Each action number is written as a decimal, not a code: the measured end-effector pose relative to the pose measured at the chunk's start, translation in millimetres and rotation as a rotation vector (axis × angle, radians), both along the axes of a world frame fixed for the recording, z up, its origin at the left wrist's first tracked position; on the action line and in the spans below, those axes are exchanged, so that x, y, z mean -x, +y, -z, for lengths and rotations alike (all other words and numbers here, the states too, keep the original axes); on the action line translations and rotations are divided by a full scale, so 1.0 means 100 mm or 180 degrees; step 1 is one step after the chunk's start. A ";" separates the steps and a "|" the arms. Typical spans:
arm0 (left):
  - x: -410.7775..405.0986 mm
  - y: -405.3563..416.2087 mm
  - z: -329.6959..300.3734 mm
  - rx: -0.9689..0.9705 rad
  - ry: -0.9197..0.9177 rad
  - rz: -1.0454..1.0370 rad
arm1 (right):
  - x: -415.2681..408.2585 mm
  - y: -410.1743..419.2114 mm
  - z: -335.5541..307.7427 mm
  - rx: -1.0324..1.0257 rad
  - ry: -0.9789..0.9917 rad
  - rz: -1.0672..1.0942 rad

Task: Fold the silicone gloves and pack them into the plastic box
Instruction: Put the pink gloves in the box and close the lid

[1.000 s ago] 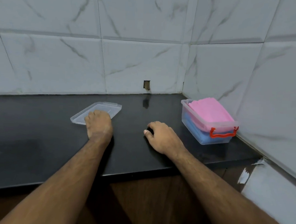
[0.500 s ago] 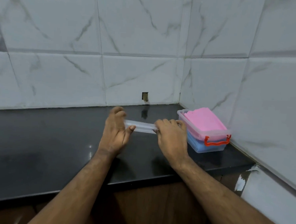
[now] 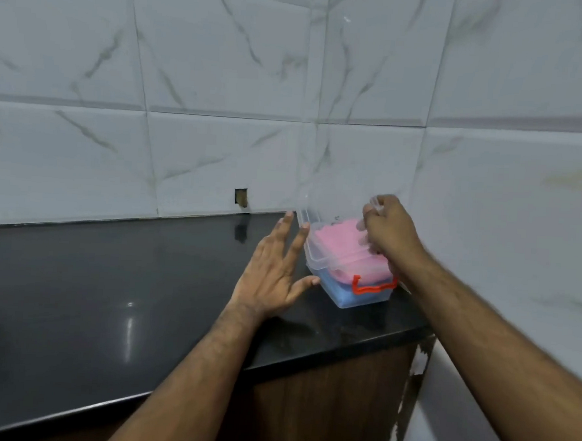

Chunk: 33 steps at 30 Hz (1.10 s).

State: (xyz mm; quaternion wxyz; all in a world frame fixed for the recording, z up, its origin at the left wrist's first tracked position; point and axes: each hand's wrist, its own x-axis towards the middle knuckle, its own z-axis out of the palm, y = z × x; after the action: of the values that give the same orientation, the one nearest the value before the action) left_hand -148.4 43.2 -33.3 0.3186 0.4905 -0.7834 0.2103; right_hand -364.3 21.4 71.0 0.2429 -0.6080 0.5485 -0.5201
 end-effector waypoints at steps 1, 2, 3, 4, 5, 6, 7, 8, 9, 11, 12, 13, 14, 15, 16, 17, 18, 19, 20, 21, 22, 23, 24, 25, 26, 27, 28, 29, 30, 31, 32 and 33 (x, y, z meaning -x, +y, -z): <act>0.06 -0.04 0.00 -0.0049 -0.0020 0.0050 | 0.08 -0.03 0.04 -0.0197 -0.0059 0.0004; 0.12 -0.08 0.00 -0.0101 -0.0043 0.0091 | 0.16 -0.07 0.09 -0.0329 0.0011 0.0008; 0.15 -0.11 -0.01 -0.0159 -0.0060 0.0115 | 0.22 -0.10 0.12 -0.0392 0.0218 0.0013; 0.18 -0.14 -0.01 -0.0224 -0.0055 0.0123 | 0.29 -0.13 0.14 -0.0376 0.0570 0.0073; 0.19 -0.16 -0.01 -0.0286 -0.0025 0.0109 | 0.34 -0.16 0.15 -0.0341 0.0999 0.0182; 0.19 -0.18 0.00 -0.0339 0.0018 0.0079 | 0.36 -0.18 0.16 -0.0328 0.1404 0.0288; 0.19 -0.20 0.00 -0.0377 0.0057 0.0049 | 0.36 -0.21 0.15 -0.0333 0.1739 0.0380; 0.18 -0.21 0.00 -0.0389 0.0081 0.0028 | 0.35 -0.23 0.15 -0.0360 0.1969 0.0442; 0.17 -0.22 0.01 -0.0382 0.0093 0.0020 | 0.34 -0.25 0.14 -0.0415 0.2123 0.0494; 0.15 -0.23 0.01 -0.0363 0.0104 0.0054 | 0.31 -0.29 0.13 -0.0507 0.2475 0.0686; 0.15 -0.24 0.01 -0.0359 0.0106 0.0090 | 0.30 -0.30 0.14 -0.0554 0.2669 0.0780; 0.16 -0.26 0.01 -0.0353 0.0108 0.0137 | 0.29 -0.32 0.13 -0.0612 0.2788 0.0805; 0.16 -0.28 0.00 -0.0349 0.0109 0.0192 | 0.28 -0.34 0.13 -0.0675 0.2774 0.0738; 0.17 -0.30 0.00 -0.0354 0.0110 0.0246 | 0.27 -0.35 0.13 -0.0738 0.2694 0.0625; 0.17 -0.33 -0.01 -0.0367 0.0116 0.0291 | 0.28 -0.36 0.13 -0.0783 0.2622 0.0539; 0.16 -0.36 -0.01 -0.0385 0.0125 0.0322 | 0.29 -0.36 0.14 -0.0812 0.2590 0.0511; 0.16 -0.39 -0.02 -0.0411 0.0131 0.0339 | 0.31 -0.36 0.14 -0.0817 0.2591 0.0539; 0.15 -0.42 -0.02 -0.0444 0.0135 0.0343 | 0.33 -0.36 0.15 -0.0813 0.2627 0.0586; 0.15 -0.46 -0.02 -0.0480 0.0147 0.0348 | 0.37 -0.36 0.16 -0.0824 0.2678 0.0628; 0.15 -0.50 -0.02 -0.0510 0.0176 0.0356 | 0.40 -0.36 0.17 -0.0865 0.2732 0.0627; 0.15 -0.53 -0.02 -0.0526 0.0216 0.0369 | 0.42 -0.37 0.17 -0.0916 0.2790 0.0576; 0.16 -0.55 -0.02 -0.0520 0.0256 0.0381 | 0.43 -0.38 0.17 -0.0959 0.2865 0.0496; 0.17 -0.57 -0.02 -0.0490 0.0295 0.0387 | 0.44 -0.39 0.16 -0.0989 0.2958 0.0415; 0.18 -0.59 -0.03 -0.0441 0.0342 0.0399 | 0.44 -0.40 0.14 -0.1005 0.3064 0.0351; 0.19 -0.60 -0.04 -0.0375 0.0402 0.0425 | 0.44 -0.41 0.13 -0.1017 0.3183 0.0309; 0.20 -0.61 -0.05 -0.0287 0.0472 0.0469 | 0.44 -0.41 0.11 -0.1029 0.3309 0.0273; 0.22 -0.62 -0.05 -0.0178 0.0543 0.0522 | 0.43 -0.41 0.09 -0.1056 0.3419 0.0227; 0.24 -0.64 -0.05 -0.0069 0.0614 0.0571 | 0.43 -0.42 0.07 -0.1113 0.3506 0.0169; 0.26 -0.66 -0.06 0.0011 0.0679 0.0604 | 0.42 -0.42 0.04 -0.1188 0.3561 0.0107; 0.27 -0.67 -0.06 0.0035 0.0731 0.0613 | 0.42 -0.41 0.01 -0.1271 0.3598 0.0048; 0.29 -0.68 -0.06 0.0022 0.0778 0.0597 | 0.43 -0.42 -0.01 -0.1360 0.3593 -0.0002; 0.30 -0.69 -0.07 0.0010 0.0817 0.0565 | 0.43 -0.42 -0.04 -0.1435 0.3580 -0.0020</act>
State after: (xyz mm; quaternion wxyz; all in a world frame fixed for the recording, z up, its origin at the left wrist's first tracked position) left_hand -178.8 -25.6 -26.7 0.4342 0.4417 -0.7761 0.1182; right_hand -407.5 -20.7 74.9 0.0401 -0.7249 0.6876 0.0107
